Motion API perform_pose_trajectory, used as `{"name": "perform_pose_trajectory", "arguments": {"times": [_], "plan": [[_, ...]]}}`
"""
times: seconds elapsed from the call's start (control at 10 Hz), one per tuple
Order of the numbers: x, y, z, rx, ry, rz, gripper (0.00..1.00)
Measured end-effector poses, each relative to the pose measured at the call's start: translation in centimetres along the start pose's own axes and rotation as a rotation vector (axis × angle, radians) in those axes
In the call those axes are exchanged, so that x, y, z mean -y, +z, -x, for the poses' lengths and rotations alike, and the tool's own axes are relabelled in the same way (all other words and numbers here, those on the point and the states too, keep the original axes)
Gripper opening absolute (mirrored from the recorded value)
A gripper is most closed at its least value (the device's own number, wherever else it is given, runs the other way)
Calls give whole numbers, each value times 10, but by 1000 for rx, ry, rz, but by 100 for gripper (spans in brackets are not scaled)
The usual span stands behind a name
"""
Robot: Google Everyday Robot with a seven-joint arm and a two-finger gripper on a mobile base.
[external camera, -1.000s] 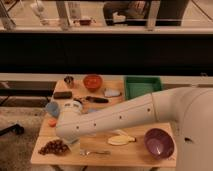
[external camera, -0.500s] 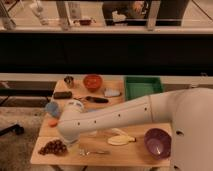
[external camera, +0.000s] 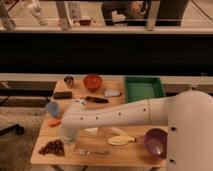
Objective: Place grapes in purple bowl
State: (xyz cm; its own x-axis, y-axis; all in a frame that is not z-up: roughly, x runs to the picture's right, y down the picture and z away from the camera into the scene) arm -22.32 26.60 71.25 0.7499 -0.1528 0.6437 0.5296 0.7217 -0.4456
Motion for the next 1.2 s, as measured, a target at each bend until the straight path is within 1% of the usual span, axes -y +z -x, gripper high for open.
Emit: {"name": "perform_pose_trajectory", "arguments": {"times": [0.2, 0.3, 0.4, 0.6, 0.9, 1.1, 1.2], "plan": [[6, 5, 4, 22, -5, -8, 80], [8, 7, 3, 26, -12, -22, 80], [10, 8, 1, 29, -5, -37, 80], [12, 13, -1, 21, 29, -45, 80], [11, 22, -3, -1, 98, -40, 80], [10, 29, -5, -10, 118, -25, 80], [9, 32, -10, -13, 130, -23, 80]]}}
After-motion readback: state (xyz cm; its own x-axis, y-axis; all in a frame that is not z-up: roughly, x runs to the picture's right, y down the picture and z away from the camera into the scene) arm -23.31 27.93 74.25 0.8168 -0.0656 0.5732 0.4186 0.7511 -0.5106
